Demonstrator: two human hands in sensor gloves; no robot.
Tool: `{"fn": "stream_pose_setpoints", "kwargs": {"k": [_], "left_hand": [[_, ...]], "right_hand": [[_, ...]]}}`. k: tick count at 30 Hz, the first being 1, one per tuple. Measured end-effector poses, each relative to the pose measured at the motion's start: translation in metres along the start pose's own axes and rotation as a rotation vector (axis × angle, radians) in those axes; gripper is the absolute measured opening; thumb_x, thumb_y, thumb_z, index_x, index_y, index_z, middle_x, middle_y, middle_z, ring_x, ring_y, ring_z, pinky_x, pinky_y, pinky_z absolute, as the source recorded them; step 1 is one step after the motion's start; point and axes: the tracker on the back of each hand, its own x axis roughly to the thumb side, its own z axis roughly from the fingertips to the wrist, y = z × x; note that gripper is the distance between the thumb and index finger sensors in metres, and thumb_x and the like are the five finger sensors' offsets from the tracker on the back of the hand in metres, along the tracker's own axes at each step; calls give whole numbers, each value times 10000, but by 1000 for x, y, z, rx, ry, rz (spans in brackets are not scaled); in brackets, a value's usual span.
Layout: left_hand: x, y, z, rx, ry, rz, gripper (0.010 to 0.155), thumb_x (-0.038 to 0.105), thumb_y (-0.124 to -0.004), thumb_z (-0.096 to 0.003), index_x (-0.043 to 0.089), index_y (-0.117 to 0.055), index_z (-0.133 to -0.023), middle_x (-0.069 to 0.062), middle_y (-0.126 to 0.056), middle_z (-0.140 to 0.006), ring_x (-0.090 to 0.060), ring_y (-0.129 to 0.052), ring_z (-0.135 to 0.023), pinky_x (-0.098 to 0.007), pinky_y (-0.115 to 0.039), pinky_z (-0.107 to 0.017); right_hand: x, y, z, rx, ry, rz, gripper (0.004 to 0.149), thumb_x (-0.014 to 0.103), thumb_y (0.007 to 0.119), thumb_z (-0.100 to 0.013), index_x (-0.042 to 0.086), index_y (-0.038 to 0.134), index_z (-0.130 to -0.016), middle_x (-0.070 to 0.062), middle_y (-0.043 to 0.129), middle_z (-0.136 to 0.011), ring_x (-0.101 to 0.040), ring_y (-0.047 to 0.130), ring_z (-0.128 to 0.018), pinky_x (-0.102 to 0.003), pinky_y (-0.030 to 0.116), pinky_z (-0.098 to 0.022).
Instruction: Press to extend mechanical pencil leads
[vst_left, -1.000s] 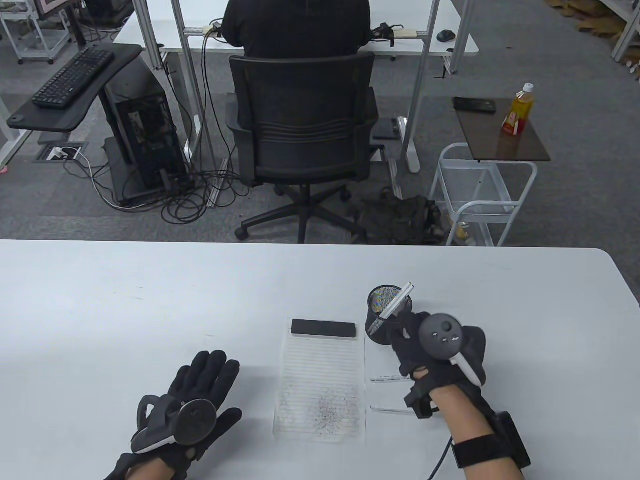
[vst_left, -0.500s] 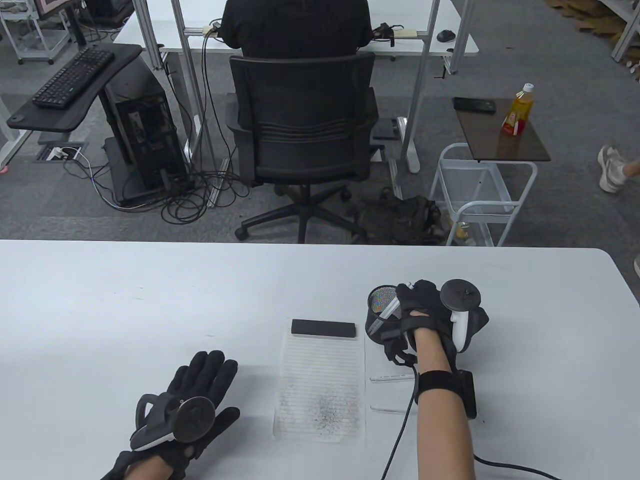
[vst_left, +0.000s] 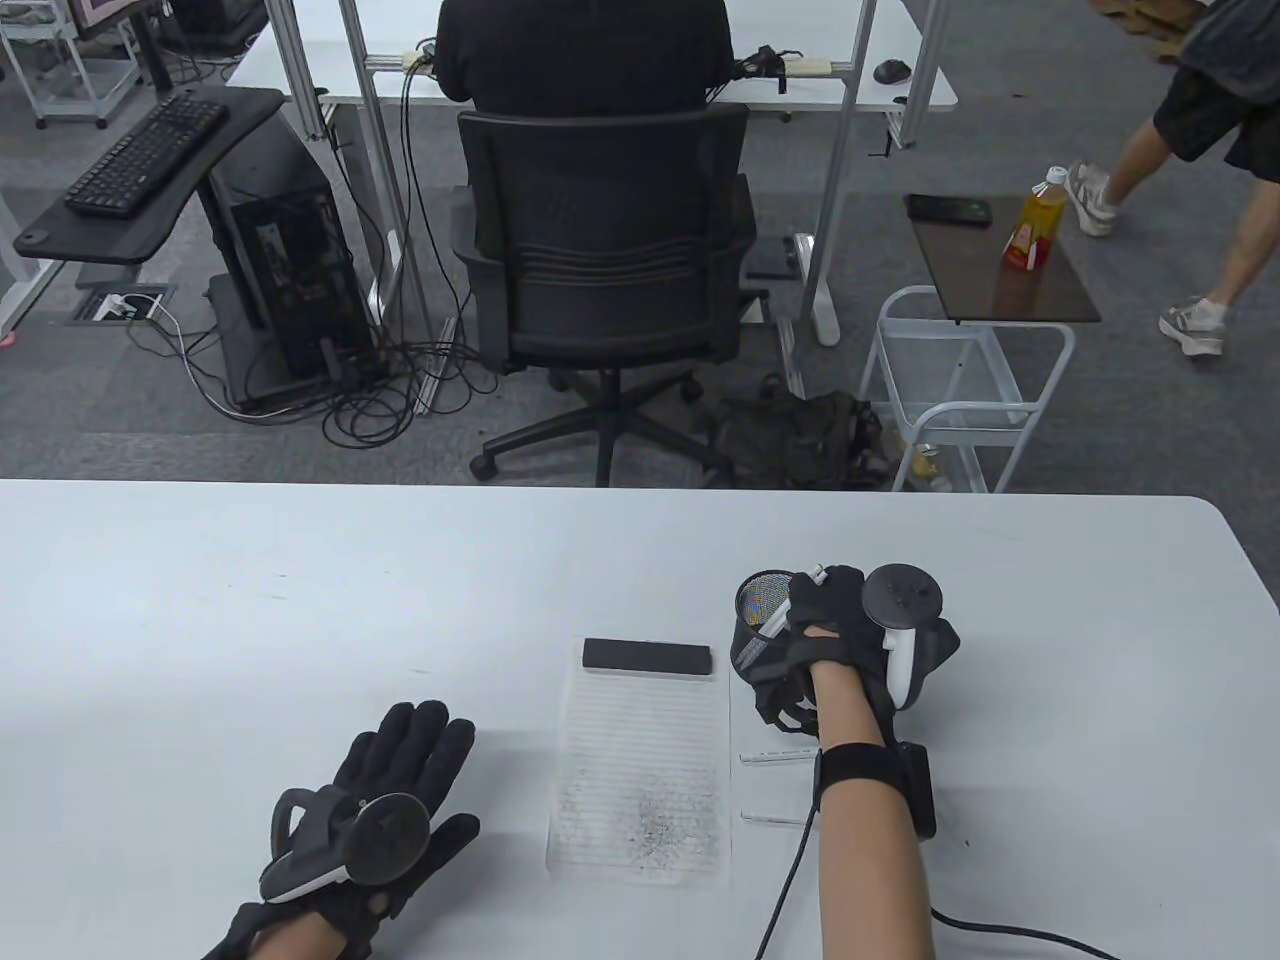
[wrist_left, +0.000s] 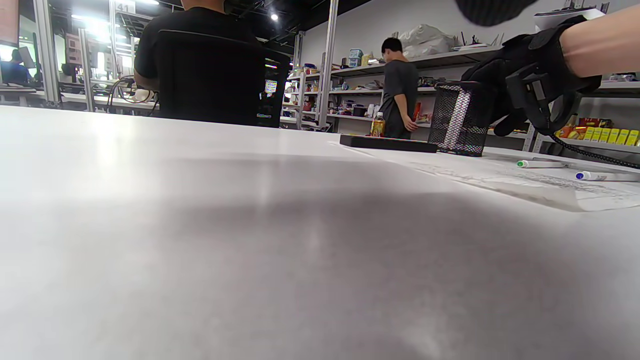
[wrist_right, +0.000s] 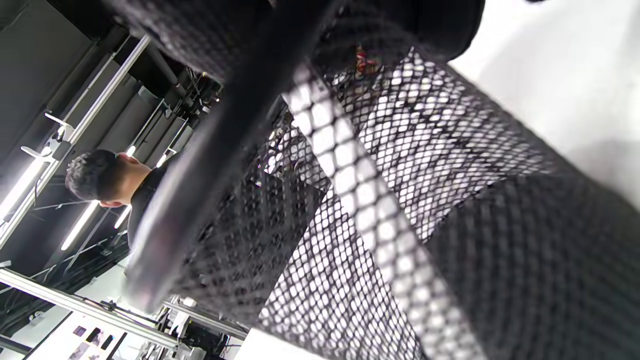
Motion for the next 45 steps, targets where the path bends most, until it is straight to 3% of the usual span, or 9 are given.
{"fn": "stream_pose_setpoints", "kwargs": {"k": [9, 18, 27, 29, 33, 36, 41, 45], "left_hand": [[0, 0, 0, -1, 2, 2, 855, 624, -627, -457, 251, -292, -1149, -129, -297, -1206, -481, -370, -1116, -646, -441, -763], [1, -1, 0, -5, -4, 6, 853, 625, -626, -457, 252, -291, -1148, -127, -295, -1207, -479, -369, -1117, -646, -441, -763], [4, -2, -1, -2, -17, 8, 856, 625, -626, -457, 253, -286, -1149, -127, -286, -1207, -478, -365, -1118, -646, -439, -764], [4, -3, -1, -4, -20, 7, 855, 624, -626, -457, 254, -284, -1149, -126, -286, -1207, -478, -364, -1118, -645, -438, -765], [7, -6, -1, -16, -26, 2, 855, 624, -627, -457, 254, -287, -1148, -125, -287, -1207, -478, -364, -1118, -646, -438, -765], [9, -7, -1, -19, -31, 0, 854, 625, -625, -457, 257, -286, -1149, -124, -286, -1207, -476, -362, -1119, -645, -438, -766], [12, -7, -1, -16, -38, 13, 852, 625, -626, -456, 260, -290, -1149, -126, -287, -1207, -476, -363, -1120, -645, -437, -766], [12, -9, -2, -23, -44, 16, 853, 626, -625, -456, 259, -286, -1148, -124, -287, -1207, -474, -365, -1120, -645, -438, -766]], "right_hand": [[0, -4, -1, 1, -3, -33, 435, 313, 914, -508, 68, 824, -856, -234, 674, -989, -549, 745, -873, -765, 528, -637], [12, -29, 6, -28, -64, -143, 459, 329, 887, -521, 52, 800, -877, -226, 670, -992, -536, 749, -877, -762, 546, -639], [54, -63, 41, 0, -339, -375, 463, 307, 847, -536, 58, 756, -916, -239, 637, -1011, -556, 694, -917, -783, 527, -637], [62, -67, 53, 54, -420, -463, 464, 294, 833, -539, 58, 745, -929, -250, 631, -1015, -563, 690, -919, -794, 526, -630], [63, -63, 78, 175, -455, -590, 450, 277, 780, -562, 92, 715, -967, -266, 609, -1035, -582, 650, -944, -818, 501, -628], [48, -46, 97, 265, -417, -737, 435, 297, 720, -584, 172, 699, -1000, -279, 584, -1058, -618, 548, -985, -847, 430, -621], [20, -8, 117, 511, -351, -959, 414, 306, 636, -616, 270, 652, -1029, -301, 457, -1117, -662, 322, -1032, -867, 246, -604], [9, 9, 120, 624, -351, -950, 409, 317, 609, -624, 286, 644, -1030, -278, 566, -1068, -656, 428, -1021, -867, 256, -597]]}}
